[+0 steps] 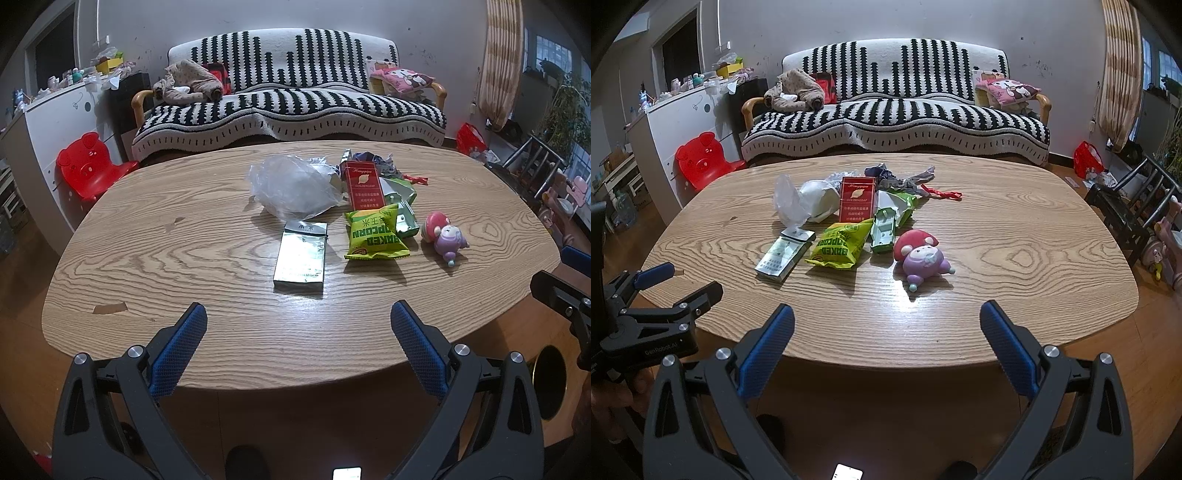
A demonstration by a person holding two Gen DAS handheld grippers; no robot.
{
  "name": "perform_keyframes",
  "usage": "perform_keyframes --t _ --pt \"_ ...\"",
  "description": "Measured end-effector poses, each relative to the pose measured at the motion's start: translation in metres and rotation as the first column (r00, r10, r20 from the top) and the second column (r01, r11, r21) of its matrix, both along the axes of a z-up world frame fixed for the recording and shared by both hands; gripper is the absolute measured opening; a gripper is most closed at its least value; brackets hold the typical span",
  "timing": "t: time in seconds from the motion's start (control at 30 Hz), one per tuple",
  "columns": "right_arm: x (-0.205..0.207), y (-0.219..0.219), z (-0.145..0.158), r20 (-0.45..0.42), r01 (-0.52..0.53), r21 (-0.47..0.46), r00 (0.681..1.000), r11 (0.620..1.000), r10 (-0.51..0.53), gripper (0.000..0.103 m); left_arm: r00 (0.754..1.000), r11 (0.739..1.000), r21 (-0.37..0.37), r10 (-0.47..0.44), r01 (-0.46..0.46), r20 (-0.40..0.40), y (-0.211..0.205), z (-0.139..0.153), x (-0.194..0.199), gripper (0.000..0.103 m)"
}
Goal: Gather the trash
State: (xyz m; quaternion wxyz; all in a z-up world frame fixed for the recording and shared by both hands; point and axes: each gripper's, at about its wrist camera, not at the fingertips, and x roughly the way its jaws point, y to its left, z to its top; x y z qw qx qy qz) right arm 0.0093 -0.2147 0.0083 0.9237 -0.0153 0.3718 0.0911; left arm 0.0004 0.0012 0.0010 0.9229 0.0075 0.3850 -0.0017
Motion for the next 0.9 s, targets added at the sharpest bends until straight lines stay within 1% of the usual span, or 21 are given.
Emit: perform_keyframes --t 0.9 --pt "-0.0002 0.0001 -0.0002 0.0 -0.001 0.001 1.0 1.0 0.001 0.097 1.0 1.0 0.002 0.001 -0.001 -0.004 0.0018 0.0008 -0.0004 0.097"
